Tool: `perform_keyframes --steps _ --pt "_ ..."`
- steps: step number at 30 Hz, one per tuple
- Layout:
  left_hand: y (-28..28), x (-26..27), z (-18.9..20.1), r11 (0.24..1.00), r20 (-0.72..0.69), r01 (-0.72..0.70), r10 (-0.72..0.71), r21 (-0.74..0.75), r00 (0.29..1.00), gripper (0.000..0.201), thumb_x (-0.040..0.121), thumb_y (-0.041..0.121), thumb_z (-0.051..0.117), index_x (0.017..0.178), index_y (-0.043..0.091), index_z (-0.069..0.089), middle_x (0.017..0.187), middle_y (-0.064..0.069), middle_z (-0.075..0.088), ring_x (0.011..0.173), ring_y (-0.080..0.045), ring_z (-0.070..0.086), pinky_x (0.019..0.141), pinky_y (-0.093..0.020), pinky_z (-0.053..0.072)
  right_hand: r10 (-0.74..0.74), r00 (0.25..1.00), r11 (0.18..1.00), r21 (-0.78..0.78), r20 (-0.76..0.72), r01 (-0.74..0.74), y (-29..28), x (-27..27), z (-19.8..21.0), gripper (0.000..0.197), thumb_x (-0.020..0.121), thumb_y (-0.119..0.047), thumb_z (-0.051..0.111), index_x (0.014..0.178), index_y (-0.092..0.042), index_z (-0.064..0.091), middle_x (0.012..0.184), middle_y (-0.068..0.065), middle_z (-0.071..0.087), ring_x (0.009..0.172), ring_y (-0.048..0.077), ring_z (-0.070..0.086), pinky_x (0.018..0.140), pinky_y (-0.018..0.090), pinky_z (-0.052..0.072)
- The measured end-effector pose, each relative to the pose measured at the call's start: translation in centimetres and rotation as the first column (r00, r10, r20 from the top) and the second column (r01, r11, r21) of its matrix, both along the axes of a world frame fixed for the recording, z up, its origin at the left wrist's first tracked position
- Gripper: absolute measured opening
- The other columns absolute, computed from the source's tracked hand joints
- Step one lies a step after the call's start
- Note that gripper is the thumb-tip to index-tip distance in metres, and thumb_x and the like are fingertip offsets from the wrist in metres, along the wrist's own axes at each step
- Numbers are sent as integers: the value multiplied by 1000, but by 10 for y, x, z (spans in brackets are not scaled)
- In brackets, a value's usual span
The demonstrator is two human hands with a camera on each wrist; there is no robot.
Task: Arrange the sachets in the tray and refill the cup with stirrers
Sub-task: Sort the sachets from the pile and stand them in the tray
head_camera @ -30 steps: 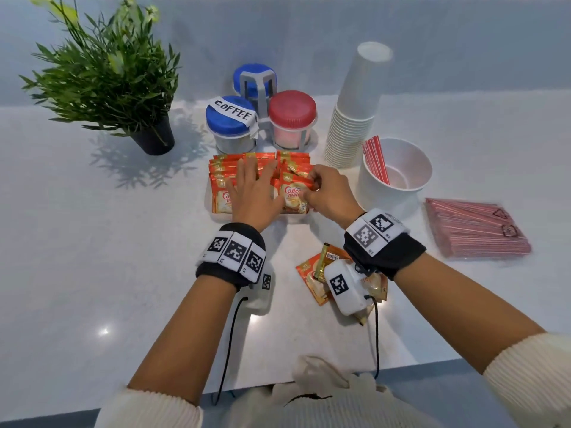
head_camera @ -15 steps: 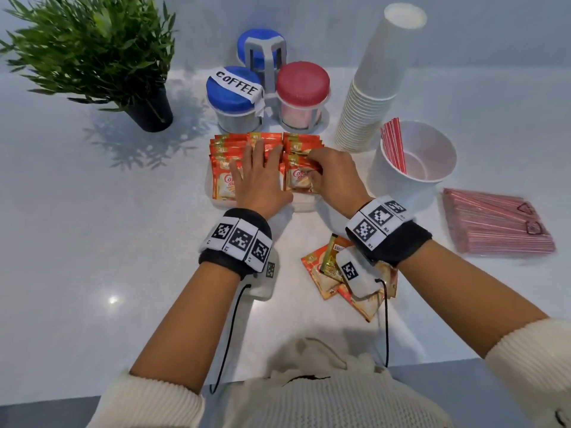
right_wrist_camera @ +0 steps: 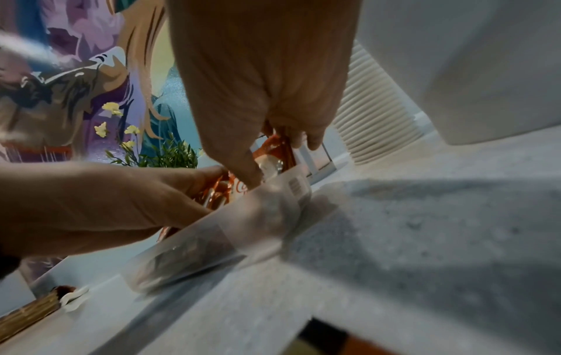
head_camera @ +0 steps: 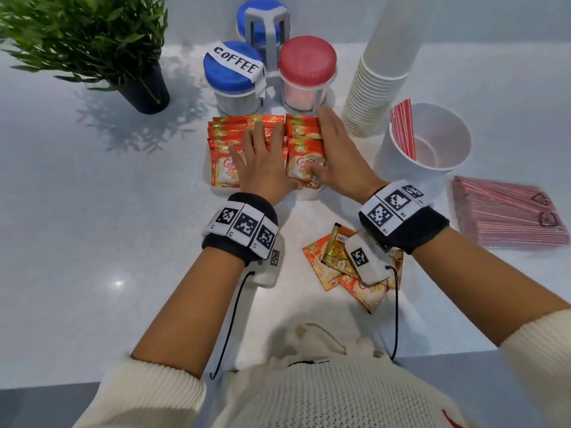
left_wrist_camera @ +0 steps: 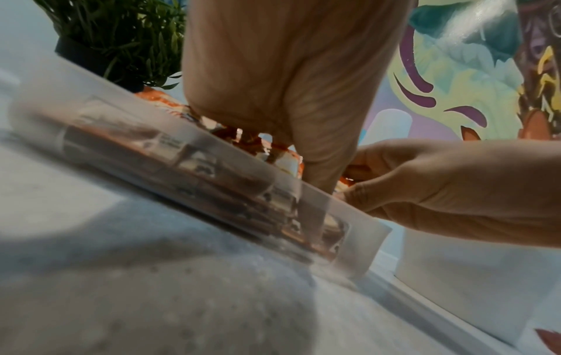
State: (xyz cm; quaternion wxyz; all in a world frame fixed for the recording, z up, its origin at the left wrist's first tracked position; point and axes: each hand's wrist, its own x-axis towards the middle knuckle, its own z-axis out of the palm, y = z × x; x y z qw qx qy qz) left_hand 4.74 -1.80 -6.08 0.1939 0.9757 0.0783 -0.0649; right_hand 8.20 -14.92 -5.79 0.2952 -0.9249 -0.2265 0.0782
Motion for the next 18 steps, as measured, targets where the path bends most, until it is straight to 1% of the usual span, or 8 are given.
perform_keyframes --steps 1,3,4,7,10,13,15,18 --pt "-1 1 0 1000 -9 2 -2 7 1000 101 77 42 69 149 19 3 157 -12 -2 146 -32 -5 114 -56 -7 59 998 998 -24 -10 -59 0 2 -3 87 79 -15 65 145 0 10 151 20 17 142 30 19 118 45 20" --pt "-3 1 1 1000 -26 6 -6 11 1000 102 77 43 68 149 21 0 158 -12 -4 145 -33 -6 113 -57 -7 113 993 987 -114 -30 -115 1 4 -6 87 83 -16 59 146 1 1 155 21 2 145 31 5 121 39 8" --pt "-3 1 2 1000 -31 8 -8 11 999 102 77 44 68 150 21 -1 158 -13 -5 145 -33 -7 113 -57 -7 122 992 979 -160 -39 -127 1 5 -6 87 84 -15 57 147 1 -1 156 21 -3 146 31 0 121 38 6" --pt "-3 1 2 1000 -40 20 -19 24 999 104 77 48 68 150 21 -2 158 -13 -8 145 -33 -9 113 -57 -7 154 987 943 -292 -41 -159 1 4 -3 86 88 -22 53 146 -2 -6 156 18 -11 145 33 -6 119 47 6" --pt "-4 1 2 998 -68 37 -34 40 997 105 78 48 66 150 20 -5 157 -13 -12 145 -32 -13 113 -56 -8 139 985 920 -355 -101 -166 0 3 2 81 92 -27 46 147 -8 -12 157 9 -17 145 30 -13 118 51 3" --pt "-4 0 3 998 -71 37 -34 44 997 103 79 46 66 150 20 -4 157 -13 -11 145 -32 -14 113 -56 -7 136 985 922 -351 -110 -166 -1 2 7 78 94 -28 43 148 -11 -10 157 6 -16 145 29 -13 118 51 3" --pt "-4 -2 5 999 -48 36 -34 31 998 99 80 43 67 150 22 -1 158 -12 -9 145 -31 -12 114 -57 -5 112 989 938 -317 -94 -137 -3 0 11 78 92 -26 47 148 -9 -5 158 8 -10 145 30 -8 119 50 6" --pt "-5 -9 10 999 12 19 -18 -27 1000 95 80 40 68 150 24 6 158 -11 -2 146 -30 -9 113 -57 -5 71 997 972 -225 -18 -74 -9 -6 21 71 90 -16 49 148 -7 8 158 12 3 145 32 3 118 43 10"
